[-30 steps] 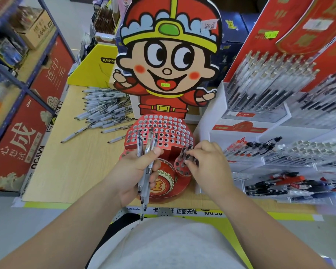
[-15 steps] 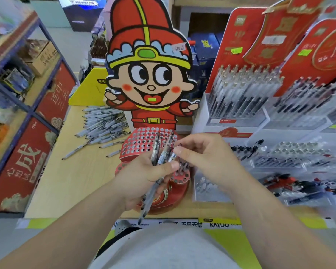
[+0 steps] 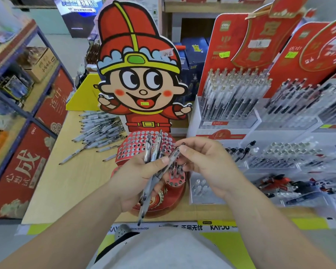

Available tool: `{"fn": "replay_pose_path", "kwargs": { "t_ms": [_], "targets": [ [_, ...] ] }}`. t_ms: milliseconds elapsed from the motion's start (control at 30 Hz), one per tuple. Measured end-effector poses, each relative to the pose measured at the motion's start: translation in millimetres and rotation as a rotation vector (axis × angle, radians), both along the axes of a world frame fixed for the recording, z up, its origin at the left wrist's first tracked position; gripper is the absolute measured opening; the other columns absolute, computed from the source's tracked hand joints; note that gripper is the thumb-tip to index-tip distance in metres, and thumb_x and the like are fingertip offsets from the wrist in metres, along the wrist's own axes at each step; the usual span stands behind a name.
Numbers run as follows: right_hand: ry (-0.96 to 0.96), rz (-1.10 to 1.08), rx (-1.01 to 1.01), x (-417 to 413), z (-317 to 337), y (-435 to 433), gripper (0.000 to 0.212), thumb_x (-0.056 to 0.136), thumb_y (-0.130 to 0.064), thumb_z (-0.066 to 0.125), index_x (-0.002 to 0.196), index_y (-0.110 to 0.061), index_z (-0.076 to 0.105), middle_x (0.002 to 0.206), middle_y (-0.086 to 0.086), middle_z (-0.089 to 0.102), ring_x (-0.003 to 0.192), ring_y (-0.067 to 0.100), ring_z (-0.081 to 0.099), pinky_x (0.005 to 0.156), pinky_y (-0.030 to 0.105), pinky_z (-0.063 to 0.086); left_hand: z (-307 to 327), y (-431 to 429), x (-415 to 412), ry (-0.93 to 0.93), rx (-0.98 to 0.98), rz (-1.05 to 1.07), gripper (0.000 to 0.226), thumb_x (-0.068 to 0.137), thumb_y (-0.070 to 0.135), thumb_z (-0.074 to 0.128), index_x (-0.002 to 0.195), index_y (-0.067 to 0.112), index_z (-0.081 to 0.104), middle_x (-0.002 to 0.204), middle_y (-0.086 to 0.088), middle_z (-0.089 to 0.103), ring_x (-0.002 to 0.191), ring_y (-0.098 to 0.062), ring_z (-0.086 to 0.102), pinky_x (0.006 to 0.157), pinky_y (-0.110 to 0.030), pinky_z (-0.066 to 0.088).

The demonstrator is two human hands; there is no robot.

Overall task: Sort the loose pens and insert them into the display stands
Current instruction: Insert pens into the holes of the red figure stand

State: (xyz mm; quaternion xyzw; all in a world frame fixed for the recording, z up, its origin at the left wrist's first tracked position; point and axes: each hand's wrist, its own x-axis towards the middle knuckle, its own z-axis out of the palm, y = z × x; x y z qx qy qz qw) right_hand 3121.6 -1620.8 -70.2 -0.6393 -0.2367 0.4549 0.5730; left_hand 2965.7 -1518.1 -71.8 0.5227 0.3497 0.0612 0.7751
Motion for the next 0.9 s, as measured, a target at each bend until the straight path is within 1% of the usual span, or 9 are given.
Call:
{"fn": "replay_pose_path", "kwargs": {
  "t_ms": [100, 200, 267, 433, 533, 600, 767, 833, 900],
  "targets": [
    [-0.029, -0.062, -0.030, -3.6, -3.3, 0.7, 0.009, 0.087, -0.015, 0.075, 0.092, -0.007, 0.075, 0.075, 0.010, 0.072, 0.066, 0.020, 0.065, 0.059, 0.029, 0.056, -2.0, -4.4, 2.8, 0.008, 0.028, 0.019, 0.021, 0.091, 0.029, 0.065, 0.095, 0.009, 0.065, 0.067, -0.009, 0.062, 0.044, -0.018, 0.044, 0.043, -0.026, 0.038],
    [-0.026, -0.085, -0.057, -5.3, -6.7, 1.1, 0.009, 0.088, -0.014, 0.075, 0.085, -0.005, 0.073, 0.071, 0.011, 0.071, 0.063, 0.019, 0.066, 0.057, 0.028, 0.056, -3.7, -6.9, 4.9, 0.024, 0.032, 0.034, 0.018, 0.096, 0.026, 0.063, 0.095, 0.008, 0.064, 0.067, -0.008, 0.062, 0.044, -0.018, 0.045, 0.043, -0.026, 0.038],
    [0.004, -0.077, -0.049, -4.6, -5.6, 0.9, 0.007, 0.090, -0.012, 0.072, 0.088, -0.005, 0.073, 0.073, 0.011, 0.072, 0.064, 0.017, 0.067, 0.059, 0.027, 0.057, -4.2, -6.5, 5.0, 0.026, 0.003, 0.048, 0.019, 0.096, 0.026, 0.063, 0.098, 0.008, 0.065, 0.069, -0.010, 0.062, 0.046, -0.018, 0.047, 0.044, -0.026, 0.039],
    [0.035, -0.063, -0.020, -2.6, -1.4, 1.3, 0.007, 0.093, -0.008, 0.067, 0.096, -0.007, 0.073, 0.077, 0.006, 0.073, 0.072, 0.016, 0.069, 0.071, 0.030, 0.061, -8.5, -1.6, 3.7, 0.064, -0.058, 0.154, 0.028, 0.099, 0.022, 0.063, 0.118, 0.001, 0.063, 0.069, -0.011, 0.064, 0.046, -0.019, 0.052, 0.042, -0.026, 0.041],
    [0.014, -0.065, -0.018, -3.4, -0.3, 3.7, 0.009, 0.095, -0.006, 0.064, 0.097, -0.008, 0.072, 0.079, 0.007, 0.073, 0.073, 0.015, 0.069, 0.072, 0.030, 0.061, -11.0, 1.5, 4.2, 0.067, -0.092, 0.199, 0.029, 0.100, 0.022, 0.062, 0.119, 0.000, 0.061, 0.064, -0.008, 0.062, 0.046, -0.021, 0.054, 0.041, -0.026, 0.040],
    [0.004, -0.078, -0.010, -3.1, 0.0, 5.2, 0.011, 0.096, -0.005, 0.062, 0.096, -0.009, 0.072, 0.079, 0.006, 0.072, 0.073, 0.015, 0.069, 0.070, 0.028, 0.060, -12.3, 5.1, 4.1, 0.049, -0.130, 0.247, 0.030, 0.100, 0.020, 0.061, 0.121, -0.002, 0.062, 0.067, -0.008, 0.061, 0.048, -0.023, 0.056, 0.040, -0.026, 0.041],
    [-0.015, -0.109, 0.054, -2.7, 2.4, 6.0, 0.015, 0.097, -0.002, 0.060, 0.096, -0.012, 0.072, 0.080, 0.006, 0.073, 0.076, 0.017, 0.071, 0.070, 0.026, 0.057, -20.9, 20.5, -4.1, 0.049, -0.187, 0.362, 0.022, 0.102, 0.022, 0.059, 0.114, 0.004, 0.063, 0.070, -0.008, 0.060, 0.059, -0.025, 0.054, 0.044, -0.030, 0.044],
    [-0.024, -0.127, 0.087, -3.1, 1.9, 6.5, 0.016, 0.097, -0.002, 0.060, 0.097, -0.012, 0.072, 0.080, 0.005, 0.073, 0.078, 0.017, 0.071, 0.071, 0.026, 0.057, -24.7, 26.9, -8.3, 0.052, -0.211, 0.424, 0.019, 0.102, 0.021, 0.059, 0.108, 0.005, 0.066, 0.069, -0.007, 0.060, 0.058, -0.022, 0.053, 0.046, -0.030, 0.045],
    [-0.038, -0.163, 0.116, -2.3, 0.5, 8.1, 0.016, 0.098, -0.002, 0.059, 0.100, -0.011, 0.072, 0.081, 0.004, 0.073, 0.079, 0.017, 0.070, 0.073, 0.028, 0.056, -28.8, 32.3, -13.0, 0.069, -0.218, 0.462, 0.015, 0.103, 0.021, 0.057, 0.100, 0.008, 0.065, 0.066, -0.006, 0.058, 0.053, -0.019, 0.052, 0.042, -0.027, 0.044]
  ]
}}
